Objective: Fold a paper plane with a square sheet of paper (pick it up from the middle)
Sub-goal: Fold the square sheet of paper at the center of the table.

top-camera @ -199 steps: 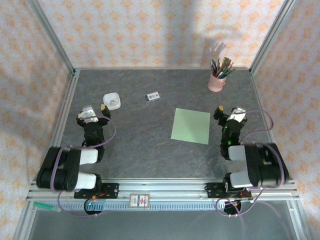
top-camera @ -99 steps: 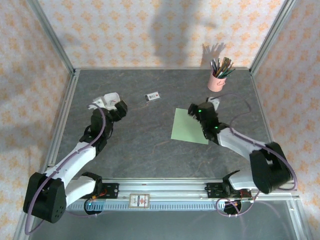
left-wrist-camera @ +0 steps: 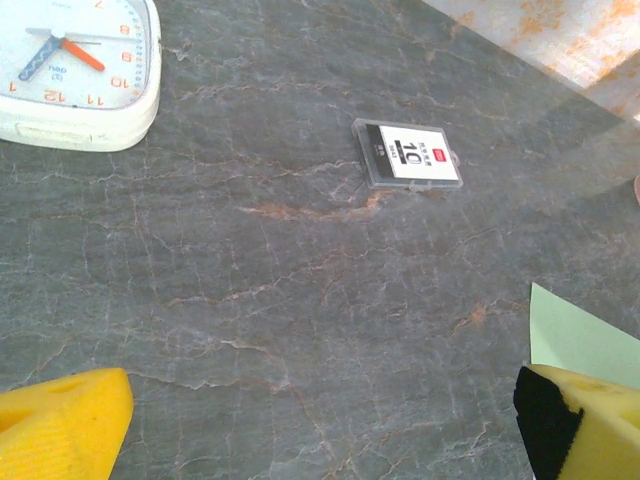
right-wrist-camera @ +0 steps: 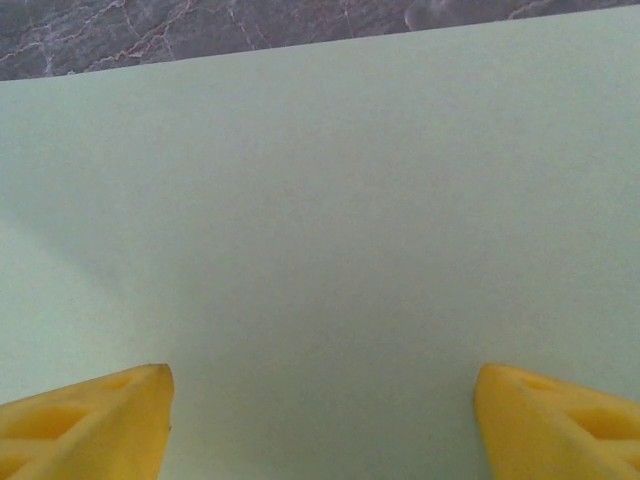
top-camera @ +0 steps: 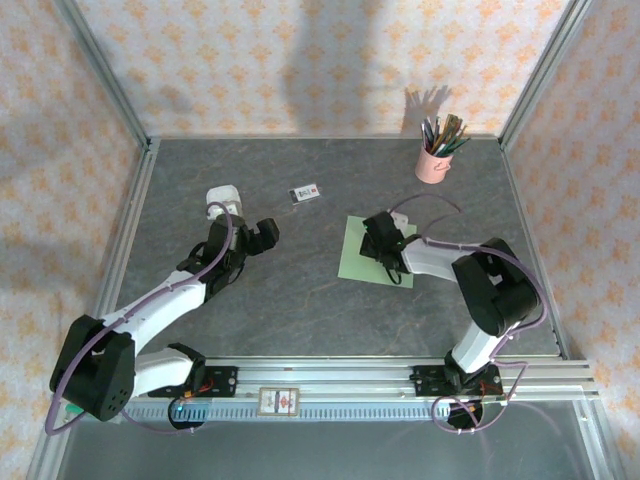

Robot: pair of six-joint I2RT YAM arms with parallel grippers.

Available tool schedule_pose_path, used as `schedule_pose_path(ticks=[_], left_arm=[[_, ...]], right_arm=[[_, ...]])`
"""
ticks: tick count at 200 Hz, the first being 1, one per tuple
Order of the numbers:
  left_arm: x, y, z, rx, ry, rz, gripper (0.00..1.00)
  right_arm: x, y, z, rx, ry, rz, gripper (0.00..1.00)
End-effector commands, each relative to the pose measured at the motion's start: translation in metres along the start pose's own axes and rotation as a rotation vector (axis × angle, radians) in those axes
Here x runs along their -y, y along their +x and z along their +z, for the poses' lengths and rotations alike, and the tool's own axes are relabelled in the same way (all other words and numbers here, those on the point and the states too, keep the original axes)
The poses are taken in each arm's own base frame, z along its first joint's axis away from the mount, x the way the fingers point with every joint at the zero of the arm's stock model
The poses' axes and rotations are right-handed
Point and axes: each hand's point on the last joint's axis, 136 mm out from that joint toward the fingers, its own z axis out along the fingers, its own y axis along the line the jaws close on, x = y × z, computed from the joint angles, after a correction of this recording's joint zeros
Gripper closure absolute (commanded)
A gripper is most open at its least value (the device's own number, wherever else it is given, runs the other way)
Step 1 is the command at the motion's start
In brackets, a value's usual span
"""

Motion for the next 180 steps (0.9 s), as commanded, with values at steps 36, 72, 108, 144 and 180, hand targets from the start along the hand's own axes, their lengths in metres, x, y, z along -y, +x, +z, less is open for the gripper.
schedule_pose_path(ticks=[36, 72, 108, 144, 180], left_arm=[[-0.008, -0.001, -0.001, 0.003, -0.055, 0.013, 0.01], [-0.014, -0.005, -0.006, 0.004, -0.099, 0.026, 0.01], [-0.009, 0.008, -0.012, -0.054, -0.056, -0.010, 0.01], [0.005, 0.032, -0.020, -0.090, -0.025, -0.033, 0.01], [0.024, 0.060, -0.017, -0.151, -0.077, 0.041, 0.01]], right_arm=[[-0.048, 0.045, -0.006, -0.094, -0.087, 0.171, 0.22], [-0.148, 0.057, -0.028, -0.128, -0.320, 0.278, 0.22], [-0.206, 0.034, -0.063, -0.089, -0.481, 0.345, 0.22], [-0.168, -0.010, -0.073, 0.033, -0.387, 0.255, 0.17], [-0.087, -0.066, -0.071, 0.184, -0.235, 0.137, 0.11]])
